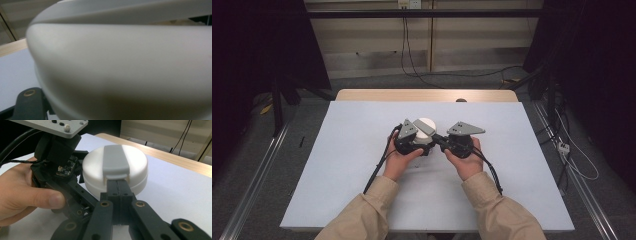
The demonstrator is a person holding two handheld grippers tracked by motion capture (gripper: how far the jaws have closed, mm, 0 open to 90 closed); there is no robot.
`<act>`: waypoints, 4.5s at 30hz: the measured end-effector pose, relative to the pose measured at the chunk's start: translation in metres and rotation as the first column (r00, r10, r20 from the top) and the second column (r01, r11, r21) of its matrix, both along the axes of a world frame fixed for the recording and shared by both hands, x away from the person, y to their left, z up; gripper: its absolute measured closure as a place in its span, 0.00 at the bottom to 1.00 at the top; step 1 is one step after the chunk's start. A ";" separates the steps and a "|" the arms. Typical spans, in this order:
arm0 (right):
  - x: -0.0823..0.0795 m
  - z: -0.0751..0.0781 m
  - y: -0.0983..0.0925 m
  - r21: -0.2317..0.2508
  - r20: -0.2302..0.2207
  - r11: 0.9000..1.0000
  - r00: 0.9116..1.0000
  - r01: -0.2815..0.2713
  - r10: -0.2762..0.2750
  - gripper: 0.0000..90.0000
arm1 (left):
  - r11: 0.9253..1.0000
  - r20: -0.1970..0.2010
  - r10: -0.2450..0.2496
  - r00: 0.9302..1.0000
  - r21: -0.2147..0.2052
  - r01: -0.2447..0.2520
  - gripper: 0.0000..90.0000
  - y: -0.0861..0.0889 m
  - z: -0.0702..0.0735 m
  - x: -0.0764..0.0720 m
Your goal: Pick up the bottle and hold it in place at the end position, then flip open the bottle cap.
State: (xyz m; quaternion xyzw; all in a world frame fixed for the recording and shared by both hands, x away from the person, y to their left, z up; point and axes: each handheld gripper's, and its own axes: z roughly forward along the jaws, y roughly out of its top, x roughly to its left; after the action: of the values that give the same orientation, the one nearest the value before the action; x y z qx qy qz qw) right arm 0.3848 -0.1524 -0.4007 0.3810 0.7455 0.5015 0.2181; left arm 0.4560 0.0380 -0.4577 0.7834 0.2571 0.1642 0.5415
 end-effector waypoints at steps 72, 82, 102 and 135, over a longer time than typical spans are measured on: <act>0.025 0.033 0.023 -0.036 0.077 0.999 0.997 -0.002 0.005 1.00 | 1.000 -0.013 0.009 1.000 -0.011 -0.009 0.21 -0.002 -0.002 0.000; 0.030 0.035 0.026 -0.035 0.087 0.999 0.996 -0.005 0.008 1.00 | 1.000 -0.017 0.009 1.000 -0.019 -0.010 0.21 -0.002 -0.002 0.001; 0.037 0.038 0.031 -0.040 0.101 0.999 0.995 -0.002 0.006 1.00 | 1.000 -0.016 0.007 1.000 -0.016 -0.008 0.21 -0.002 -0.003 0.001; 0.050 0.039 0.040 -0.048 0.111 0.999 0.994 -0.006 0.012 1.00 | 1.000 -0.011 0.009 1.000 -0.009 -0.009 0.21 -0.001 -0.003 0.001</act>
State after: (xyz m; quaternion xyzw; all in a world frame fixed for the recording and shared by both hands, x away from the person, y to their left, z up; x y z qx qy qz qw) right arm 0.4352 -0.1127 -0.3614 0.3440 0.7457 0.5049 0.2659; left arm 0.4575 0.0368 -0.4605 0.7805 0.2645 0.1612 0.5430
